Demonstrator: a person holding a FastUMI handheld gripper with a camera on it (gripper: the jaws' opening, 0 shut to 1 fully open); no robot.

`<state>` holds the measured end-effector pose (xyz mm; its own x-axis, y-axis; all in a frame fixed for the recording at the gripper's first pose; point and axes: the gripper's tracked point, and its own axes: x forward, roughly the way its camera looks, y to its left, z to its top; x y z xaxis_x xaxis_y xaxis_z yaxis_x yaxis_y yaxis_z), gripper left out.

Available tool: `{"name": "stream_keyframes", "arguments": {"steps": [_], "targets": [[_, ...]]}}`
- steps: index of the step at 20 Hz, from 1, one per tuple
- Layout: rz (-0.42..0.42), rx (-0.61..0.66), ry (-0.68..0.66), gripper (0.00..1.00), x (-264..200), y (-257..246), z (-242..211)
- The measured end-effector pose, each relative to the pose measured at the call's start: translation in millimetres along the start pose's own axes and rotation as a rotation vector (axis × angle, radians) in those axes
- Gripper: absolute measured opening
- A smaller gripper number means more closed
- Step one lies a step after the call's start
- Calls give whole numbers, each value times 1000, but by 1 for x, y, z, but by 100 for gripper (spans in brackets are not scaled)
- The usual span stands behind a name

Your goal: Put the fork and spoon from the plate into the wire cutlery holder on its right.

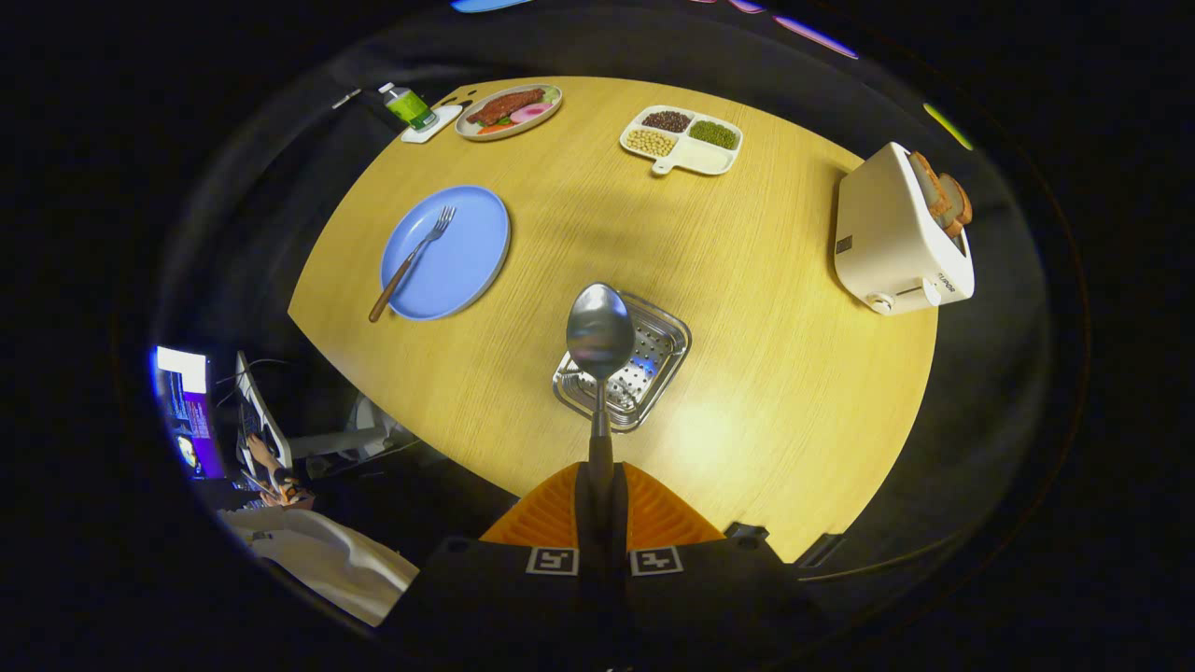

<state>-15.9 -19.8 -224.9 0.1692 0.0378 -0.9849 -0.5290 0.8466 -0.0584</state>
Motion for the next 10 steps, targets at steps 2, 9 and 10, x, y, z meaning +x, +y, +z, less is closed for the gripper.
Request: {"name": "stream_keyframes", "arguments": {"steps": [2,9,10], "targets": [[1,-3,40,5,6,-5,0],[17,28,165,7,29,-11,2],[22,27,174,8,32,-11,3]]}}
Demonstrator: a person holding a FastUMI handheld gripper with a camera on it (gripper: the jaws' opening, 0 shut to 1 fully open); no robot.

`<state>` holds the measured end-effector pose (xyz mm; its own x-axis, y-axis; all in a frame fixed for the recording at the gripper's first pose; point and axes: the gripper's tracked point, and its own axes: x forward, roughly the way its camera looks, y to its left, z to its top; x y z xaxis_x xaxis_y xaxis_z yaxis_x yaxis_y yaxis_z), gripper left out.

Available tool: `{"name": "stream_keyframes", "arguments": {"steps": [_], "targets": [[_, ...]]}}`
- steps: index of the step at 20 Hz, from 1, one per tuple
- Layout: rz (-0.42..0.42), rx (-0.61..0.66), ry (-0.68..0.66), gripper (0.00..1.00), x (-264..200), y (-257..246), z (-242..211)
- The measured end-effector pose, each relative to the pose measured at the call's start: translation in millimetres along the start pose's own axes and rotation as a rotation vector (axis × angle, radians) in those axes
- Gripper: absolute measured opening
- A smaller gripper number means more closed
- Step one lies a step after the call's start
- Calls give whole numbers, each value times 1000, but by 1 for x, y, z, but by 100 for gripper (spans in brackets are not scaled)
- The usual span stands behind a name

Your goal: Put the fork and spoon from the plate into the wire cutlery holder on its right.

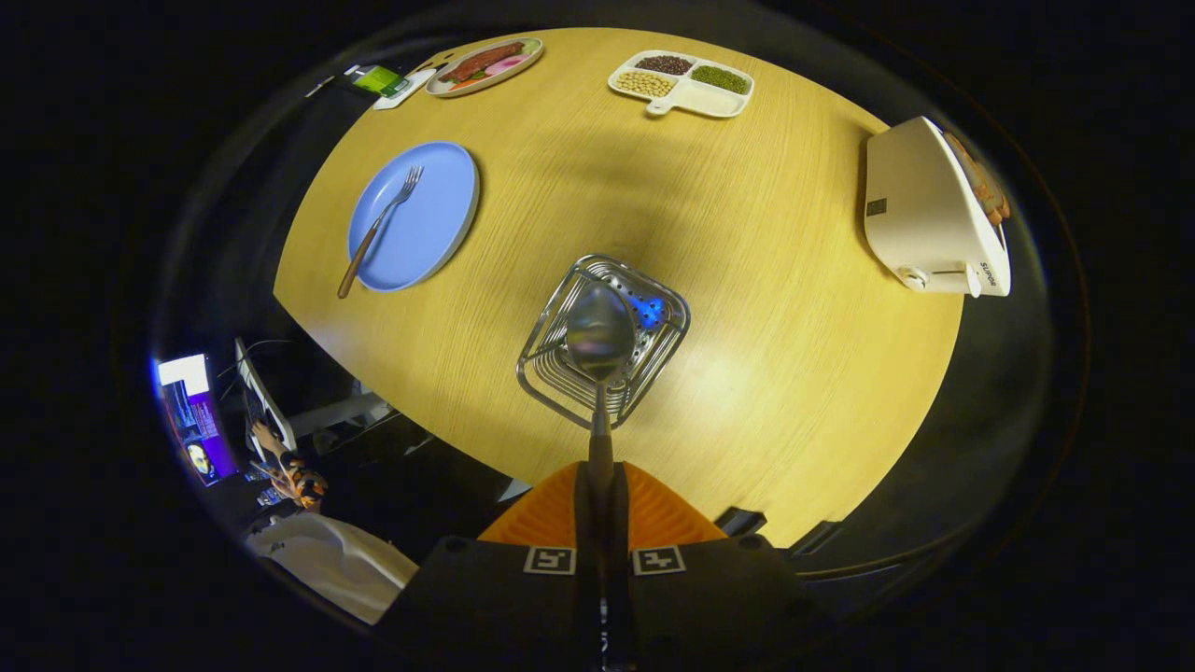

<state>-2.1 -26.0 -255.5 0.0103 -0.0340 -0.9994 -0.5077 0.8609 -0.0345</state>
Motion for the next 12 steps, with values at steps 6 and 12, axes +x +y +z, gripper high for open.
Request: {"name": "stream_keyframes", "arguments": {"steps": [6,12], "targets": [[52,112,-9,18,3,-2,23],[109,150,-176,83,-25,5,44]]}}
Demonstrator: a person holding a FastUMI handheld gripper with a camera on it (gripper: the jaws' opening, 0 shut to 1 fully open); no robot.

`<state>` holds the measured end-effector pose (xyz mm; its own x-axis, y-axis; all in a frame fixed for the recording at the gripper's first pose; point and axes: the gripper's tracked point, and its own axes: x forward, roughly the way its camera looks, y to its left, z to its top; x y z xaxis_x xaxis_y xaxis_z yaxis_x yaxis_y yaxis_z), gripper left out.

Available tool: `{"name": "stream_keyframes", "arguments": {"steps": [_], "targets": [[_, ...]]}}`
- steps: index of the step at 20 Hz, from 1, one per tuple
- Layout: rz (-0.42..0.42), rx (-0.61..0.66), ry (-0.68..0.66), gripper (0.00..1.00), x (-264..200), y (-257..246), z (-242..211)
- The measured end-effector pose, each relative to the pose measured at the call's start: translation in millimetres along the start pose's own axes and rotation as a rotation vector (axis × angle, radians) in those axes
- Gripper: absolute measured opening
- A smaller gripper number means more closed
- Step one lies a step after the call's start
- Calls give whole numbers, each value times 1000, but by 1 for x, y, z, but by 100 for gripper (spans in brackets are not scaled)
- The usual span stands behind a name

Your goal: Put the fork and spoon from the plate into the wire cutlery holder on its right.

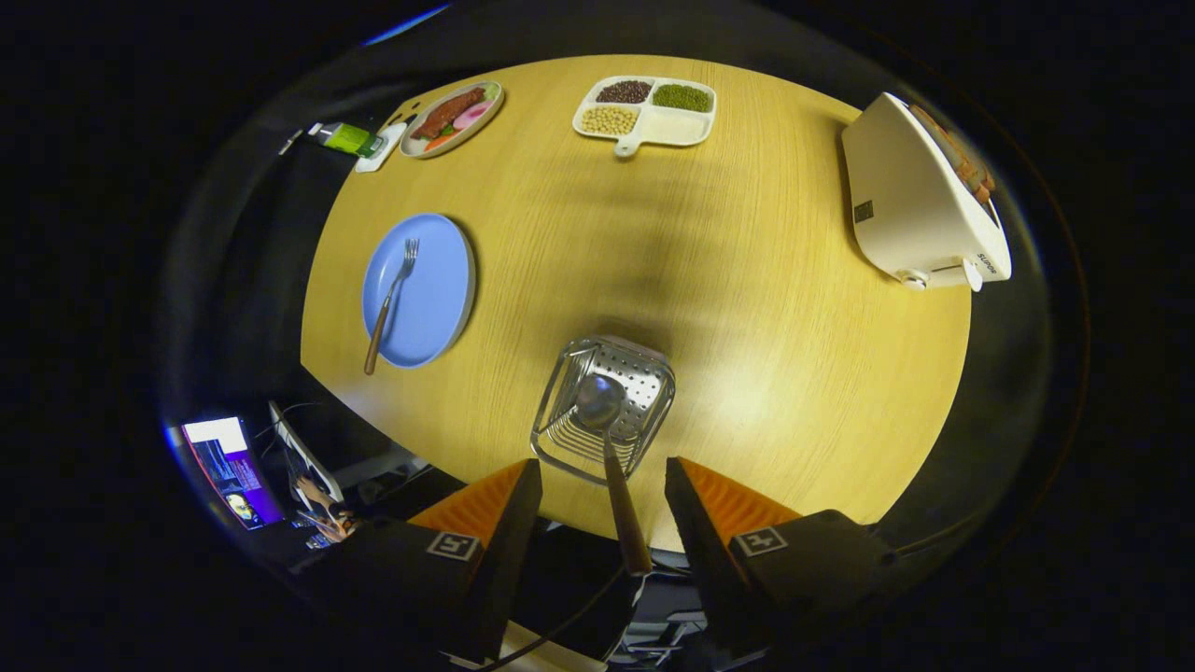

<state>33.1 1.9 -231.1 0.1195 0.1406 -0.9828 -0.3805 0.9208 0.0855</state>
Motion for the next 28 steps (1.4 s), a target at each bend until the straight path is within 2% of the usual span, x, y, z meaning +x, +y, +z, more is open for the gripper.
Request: {"name": "stream_keyframes", "arguments": {"steps": [1,3,10,14,17,19,23,28], "targets": [[11,-1,-37,85,-6,4,3],[22,-10,-113,100,-15,13,6],[24,-3,-420,99,-48,59,20],[20,-2,-527,99,-48,87,25],[11,14,-567,99,-35,111,33],[47,42,-575,99,-22,139,37],[101,39,-521,99,14,187,41],[81,1,-465,100,76,227,58]]}}
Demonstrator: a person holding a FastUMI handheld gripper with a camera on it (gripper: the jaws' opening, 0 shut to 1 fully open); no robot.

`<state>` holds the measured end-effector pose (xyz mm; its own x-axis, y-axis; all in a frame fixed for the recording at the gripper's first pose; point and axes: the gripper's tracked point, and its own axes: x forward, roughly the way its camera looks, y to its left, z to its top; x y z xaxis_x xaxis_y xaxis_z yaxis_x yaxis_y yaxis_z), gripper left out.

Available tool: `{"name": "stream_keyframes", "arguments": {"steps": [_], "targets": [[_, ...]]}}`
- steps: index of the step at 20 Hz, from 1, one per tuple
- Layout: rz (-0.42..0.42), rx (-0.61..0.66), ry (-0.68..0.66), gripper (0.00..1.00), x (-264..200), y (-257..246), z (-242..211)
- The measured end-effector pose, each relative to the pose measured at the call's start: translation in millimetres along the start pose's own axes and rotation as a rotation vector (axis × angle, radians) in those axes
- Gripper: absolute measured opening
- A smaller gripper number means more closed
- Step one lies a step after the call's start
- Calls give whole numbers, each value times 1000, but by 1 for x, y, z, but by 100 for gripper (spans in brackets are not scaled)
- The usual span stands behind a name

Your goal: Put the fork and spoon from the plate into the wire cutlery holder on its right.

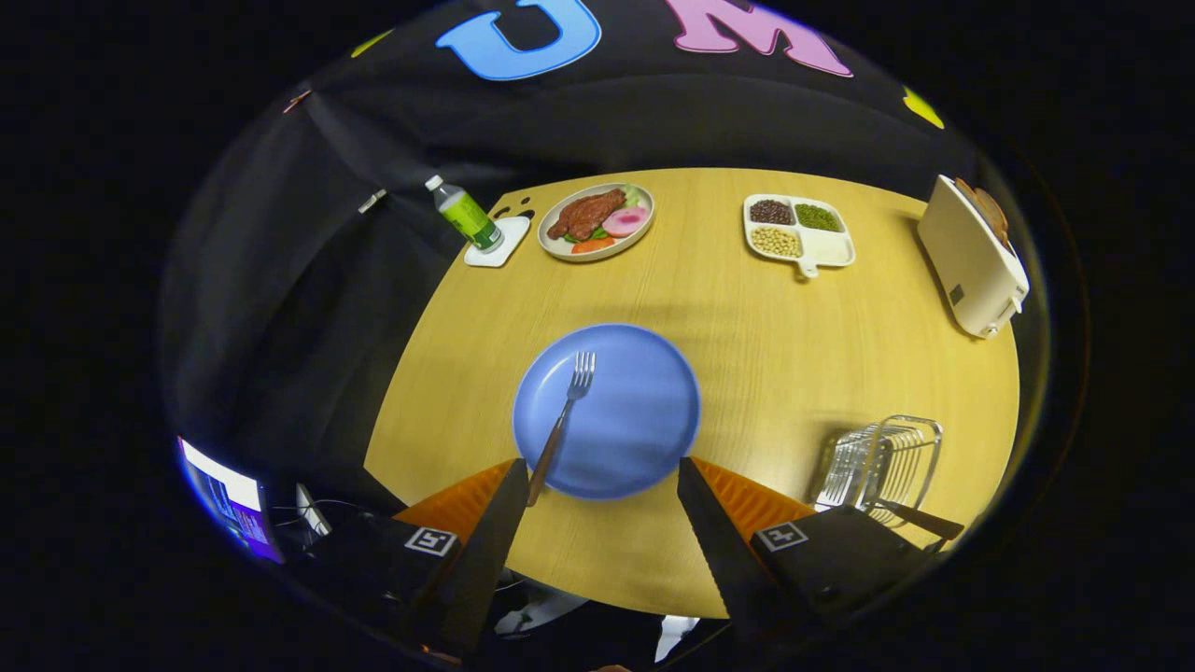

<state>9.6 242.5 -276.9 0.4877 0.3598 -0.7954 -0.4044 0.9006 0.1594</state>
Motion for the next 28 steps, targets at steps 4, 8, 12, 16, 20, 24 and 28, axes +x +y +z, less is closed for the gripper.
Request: {"name": "stream_keyframes", "arguments": {"steps": [4,8,12,16,20,24,28], "targets": [[-26,19,51,100,48,15,-7],[-65,50,110,100,88,18,-16],[-89,91,174,98,114,23,-31],[-109,106,203,84,130,26,-37],[-127,125,228,59,139,26,-40],[-113,117,265,23,141,31,-47],[-84,103,269,12,139,29,-49]]}}
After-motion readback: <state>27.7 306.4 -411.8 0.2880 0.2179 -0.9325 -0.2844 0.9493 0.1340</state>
